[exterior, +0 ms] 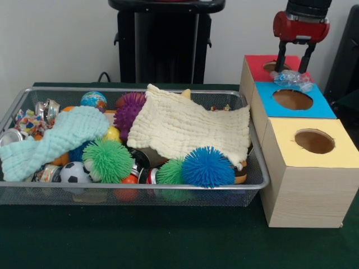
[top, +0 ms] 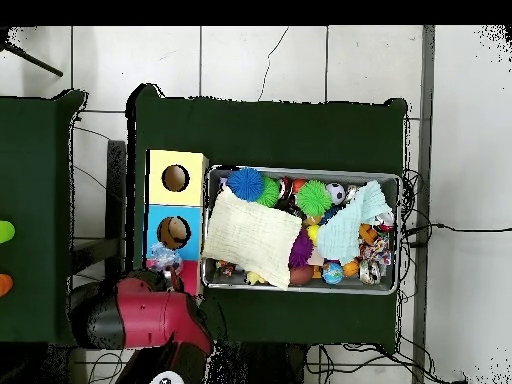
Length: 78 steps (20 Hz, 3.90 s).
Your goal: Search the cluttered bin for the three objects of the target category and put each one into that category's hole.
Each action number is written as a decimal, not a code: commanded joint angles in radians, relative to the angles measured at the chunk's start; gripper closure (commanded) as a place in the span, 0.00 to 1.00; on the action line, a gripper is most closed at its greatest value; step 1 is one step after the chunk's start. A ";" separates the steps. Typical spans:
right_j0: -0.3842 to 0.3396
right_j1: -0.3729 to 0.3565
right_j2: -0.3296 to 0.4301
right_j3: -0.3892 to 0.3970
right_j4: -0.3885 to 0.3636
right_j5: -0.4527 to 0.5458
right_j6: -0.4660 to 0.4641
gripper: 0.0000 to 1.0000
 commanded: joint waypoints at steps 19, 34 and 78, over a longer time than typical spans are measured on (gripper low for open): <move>-0.084 -0.028 0.063 -0.022 -0.089 0.045 0.116 0.00; -0.136 -0.028 0.128 0.019 -0.049 0.011 0.147 0.00; -0.133 0.031 0.122 -0.005 -0.093 0.040 0.123 0.00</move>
